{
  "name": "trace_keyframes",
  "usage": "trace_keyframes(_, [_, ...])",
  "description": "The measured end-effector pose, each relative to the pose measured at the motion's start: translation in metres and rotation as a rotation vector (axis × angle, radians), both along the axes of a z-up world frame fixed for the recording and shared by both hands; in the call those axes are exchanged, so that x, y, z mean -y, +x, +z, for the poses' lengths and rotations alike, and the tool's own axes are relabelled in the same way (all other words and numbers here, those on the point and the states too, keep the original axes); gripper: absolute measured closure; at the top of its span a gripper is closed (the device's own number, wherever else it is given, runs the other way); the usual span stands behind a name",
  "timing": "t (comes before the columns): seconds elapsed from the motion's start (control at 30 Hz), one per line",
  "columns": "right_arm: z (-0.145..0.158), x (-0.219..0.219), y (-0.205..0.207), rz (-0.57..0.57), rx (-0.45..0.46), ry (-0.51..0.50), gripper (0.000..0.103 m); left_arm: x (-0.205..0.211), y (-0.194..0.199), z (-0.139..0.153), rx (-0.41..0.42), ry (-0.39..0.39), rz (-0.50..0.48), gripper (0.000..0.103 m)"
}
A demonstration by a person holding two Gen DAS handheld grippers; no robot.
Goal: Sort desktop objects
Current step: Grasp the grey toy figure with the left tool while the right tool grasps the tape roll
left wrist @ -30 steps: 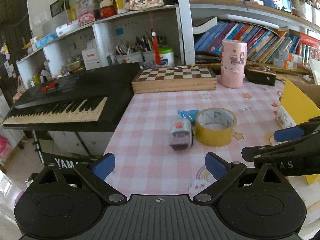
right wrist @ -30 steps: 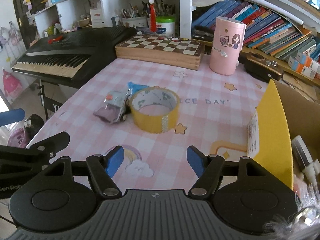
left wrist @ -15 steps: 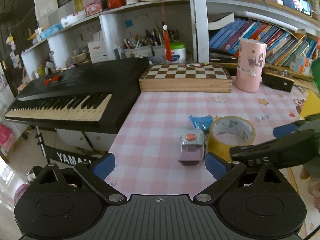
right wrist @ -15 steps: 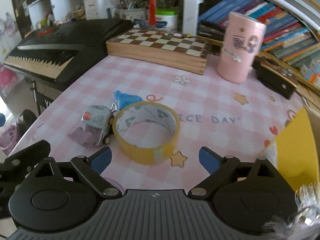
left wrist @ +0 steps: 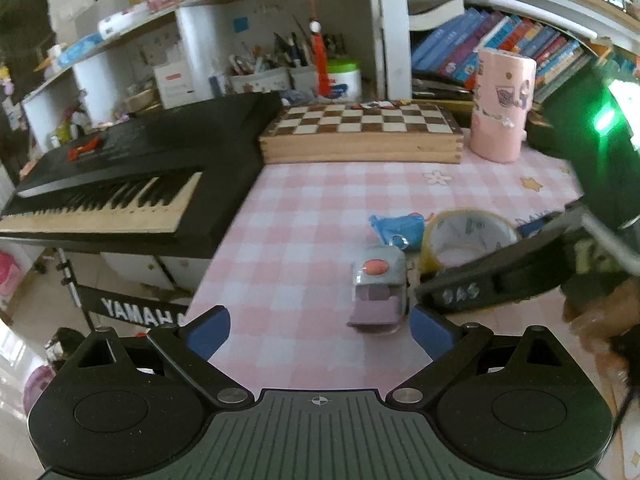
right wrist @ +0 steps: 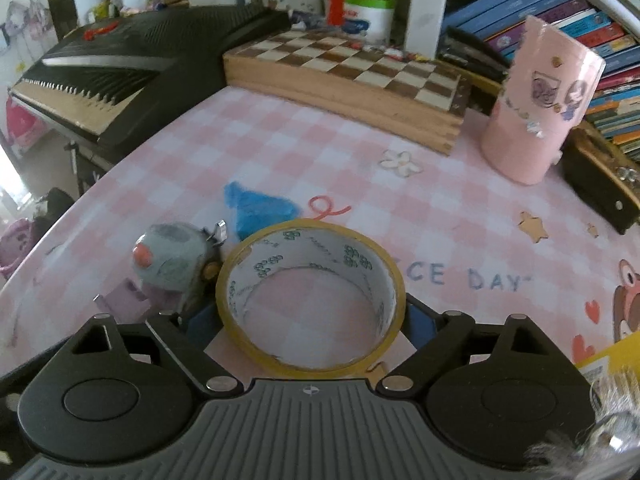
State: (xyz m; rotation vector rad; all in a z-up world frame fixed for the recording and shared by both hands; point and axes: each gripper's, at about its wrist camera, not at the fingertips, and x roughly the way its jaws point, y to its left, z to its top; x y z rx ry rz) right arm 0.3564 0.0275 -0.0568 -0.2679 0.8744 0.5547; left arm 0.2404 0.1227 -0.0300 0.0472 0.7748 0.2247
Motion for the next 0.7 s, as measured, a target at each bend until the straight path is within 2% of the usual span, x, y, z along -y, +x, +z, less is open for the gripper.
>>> trace_keyframes(0.23, [0.032, 0.042, 0.007, -0.143, 0.074, 0.079, 0.014, 0.003, 0.025, -0.012, -0.022, -0.075, -0.009, 0.006])
trace_keyframes(0.3, [0.039, 0.051, 0.009, -0.169, 0.079, 0.087, 0.014, 0.007, 0.035, -0.016, -0.026, -0.079, -0.031, 0.011])
trace_keyframes(0.4, [0.043, 0.06, 0.006, -0.186, 0.07, 0.101, 0.013, 0.013, 0.05, -0.024, -0.046, -0.067, -0.058, 0.024])
trace_keyframes(0.47, [0.044, 0.064, 0.003, -0.191, 0.06, 0.113, 0.013, 0.013, 0.058, -0.03, -0.068, -0.082, -0.065, 0.04])
trace_keyframes(0.5, [0.043, 0.064, 0.001, -0.192, 0.054, 0.12, 0.013, 0.011, 0.061, -0.033, -0.079, -0.097, -0.062, 0.043])
trace_keyframes(0.57, [0.043, 0.066, -0.002, -0.194, 0.045, 0.125, 0.013, 0.007, 0.065, -0.039, -0.096, -0.125, -0.047, 0.059])
trace_keyframes(0.7, [0.043, 0.067, -0.01, -0.179, 0.041, 0.115, 0.013, 0.003, 0.062, -0.04, -0.103, -0.154, -0.032, 0.062])
